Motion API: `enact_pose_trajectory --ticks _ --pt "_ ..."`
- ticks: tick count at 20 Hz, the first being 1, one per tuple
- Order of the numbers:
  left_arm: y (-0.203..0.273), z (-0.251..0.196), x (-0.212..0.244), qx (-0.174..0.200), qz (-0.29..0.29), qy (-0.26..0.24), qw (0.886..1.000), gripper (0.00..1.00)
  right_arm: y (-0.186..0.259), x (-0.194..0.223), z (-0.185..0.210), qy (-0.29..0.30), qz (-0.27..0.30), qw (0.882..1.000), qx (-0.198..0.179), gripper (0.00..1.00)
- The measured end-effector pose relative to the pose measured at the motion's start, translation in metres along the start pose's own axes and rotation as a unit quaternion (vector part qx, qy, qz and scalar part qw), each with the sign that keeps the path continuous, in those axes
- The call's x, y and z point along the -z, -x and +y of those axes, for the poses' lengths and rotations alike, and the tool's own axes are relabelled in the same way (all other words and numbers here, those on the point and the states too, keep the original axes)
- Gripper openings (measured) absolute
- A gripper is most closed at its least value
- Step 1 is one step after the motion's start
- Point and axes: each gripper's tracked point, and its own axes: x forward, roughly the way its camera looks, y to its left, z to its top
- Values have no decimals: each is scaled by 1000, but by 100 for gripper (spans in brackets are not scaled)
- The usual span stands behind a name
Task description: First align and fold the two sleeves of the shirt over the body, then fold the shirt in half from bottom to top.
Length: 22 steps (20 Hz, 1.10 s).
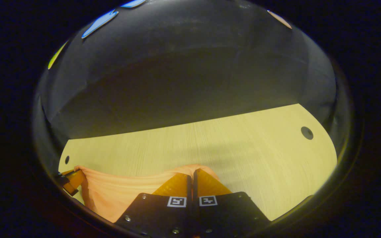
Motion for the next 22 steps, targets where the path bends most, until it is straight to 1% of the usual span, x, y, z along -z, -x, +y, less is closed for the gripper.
enact_pose_trajectory --ticks 2,3,8,10,11,12,13,14,16,17,18,19,20,22 --pt "-1 -6 4 0 9 19 1000 5 -7 8 4 3 9 1000 -2 0" --pt "-1 -8 1 -2 1 28 1000 6 -9 9 3 8 6 1000 -3 0" --pt "-3 -6 5 -12 -1 33 999 6 -5 11 11 39 -2 999 3 0" --pt "-3 -7 4 -5 -6 40 999 7 -5 14 17 49 -4 999 6 0" --pt "-4 -11 3 5 -8 46 999 15 -3 13 15 54 -5 999 6 4" --pt "-3 -13 1 4 -10 51 999 19 -4 12 15 55 -5 998 2 4" --pt "1 -11 0 -2 -13 58 998 28 -1 14 15 53 -2 999 -1 8" --pt "5 -10 -7 -1 -18 65 998 33 -1 15 15 52 -1 999 -2 14" --pt "15 -9 -17 1 -27 71 997 71 7 10 10 53 0 999 4 46" --pt "19 -6 -19 -3 -30 68 997 66 6 9 11 49 -4 999 5 62" --pt "25 -6 -21 -2 -31 64 998 68 9 4 12 45 -10 999 4 62" --pt "31 -6 -25 -1 -30 62 998 69 12 1 13 44 -15 999 4 55" --pt "38 -6 -28 2 -30 63 998 71 17 -3 13 46 -21 999 6 62" --pt "62 -10 -37 4 -28 66 997 70 36 -13 14 52 -32 998 4 62"
